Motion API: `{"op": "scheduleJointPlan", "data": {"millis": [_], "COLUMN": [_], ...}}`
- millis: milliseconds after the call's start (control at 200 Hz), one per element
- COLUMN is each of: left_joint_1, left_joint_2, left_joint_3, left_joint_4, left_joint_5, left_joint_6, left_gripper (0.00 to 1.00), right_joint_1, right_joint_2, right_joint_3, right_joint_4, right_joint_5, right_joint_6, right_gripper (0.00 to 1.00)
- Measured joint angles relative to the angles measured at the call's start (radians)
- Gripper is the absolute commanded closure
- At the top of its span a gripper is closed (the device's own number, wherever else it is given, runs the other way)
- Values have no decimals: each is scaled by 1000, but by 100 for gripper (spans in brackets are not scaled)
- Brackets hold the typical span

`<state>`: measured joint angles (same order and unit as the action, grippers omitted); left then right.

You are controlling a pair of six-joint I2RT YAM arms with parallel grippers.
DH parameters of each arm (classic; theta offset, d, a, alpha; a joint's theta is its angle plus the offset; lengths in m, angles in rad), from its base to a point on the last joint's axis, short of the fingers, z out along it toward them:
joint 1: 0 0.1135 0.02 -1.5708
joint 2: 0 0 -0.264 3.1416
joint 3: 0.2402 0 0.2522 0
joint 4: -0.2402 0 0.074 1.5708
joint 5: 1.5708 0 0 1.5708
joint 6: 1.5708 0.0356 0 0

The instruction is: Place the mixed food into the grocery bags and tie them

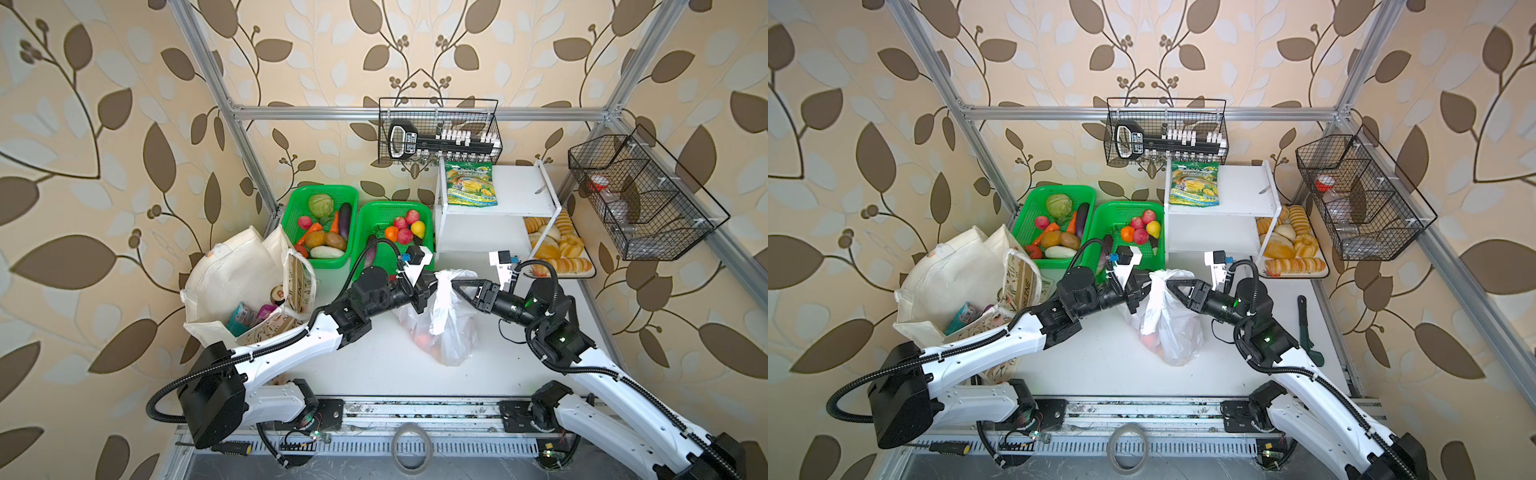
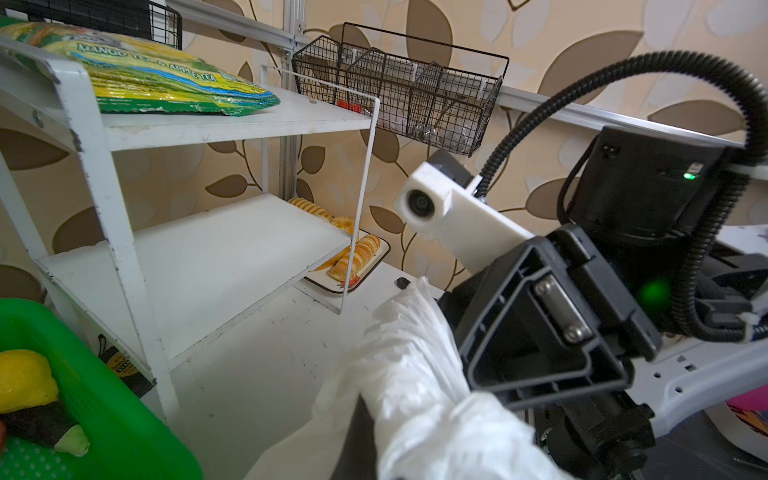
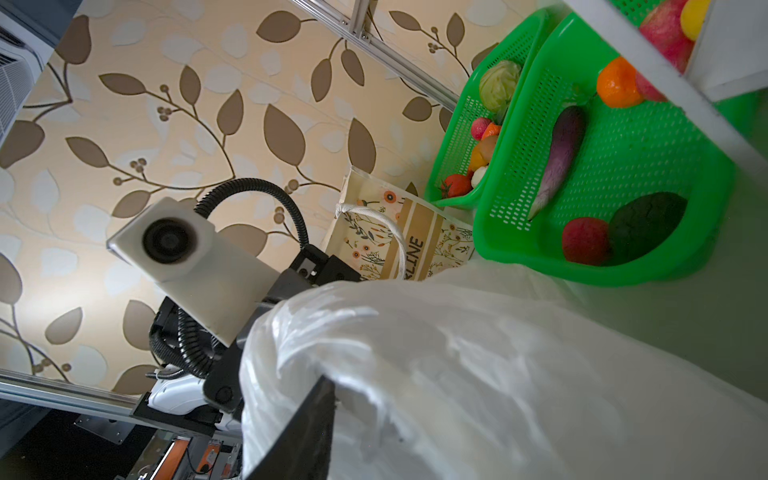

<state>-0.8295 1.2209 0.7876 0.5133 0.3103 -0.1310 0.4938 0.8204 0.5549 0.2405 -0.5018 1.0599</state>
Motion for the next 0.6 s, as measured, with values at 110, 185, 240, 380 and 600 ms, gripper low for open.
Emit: {"op": "scheduleJointPlan", "data": {"millis": [110,185,240,380,600], "left_joint_1": [0,0,0,0,6], "left_joint_2": [1,5,8,14,14], "left_joint_3": [0,0,0,0,0], "left_joint_4": [3,10,13,15,14], "left_joint_5": [0,1,2,4,2], "left_joint_6": [-5,-6,-7,-8,-7], "left_gripper": [100,100,100,100,100], "right_joint_1": [17,30,36,39,39], "right_joint_2": [20,36,53,80,58], "right_joint_3": [-2,-2,-1,-1,3], "right_joint_4": [33,60,80,122,111], "right_joint_5": [-9,-26,-37,-49,-35], "right_joint_6": [30,41,52,77,54], "right_gripper": [59,60,61,77,100]}}
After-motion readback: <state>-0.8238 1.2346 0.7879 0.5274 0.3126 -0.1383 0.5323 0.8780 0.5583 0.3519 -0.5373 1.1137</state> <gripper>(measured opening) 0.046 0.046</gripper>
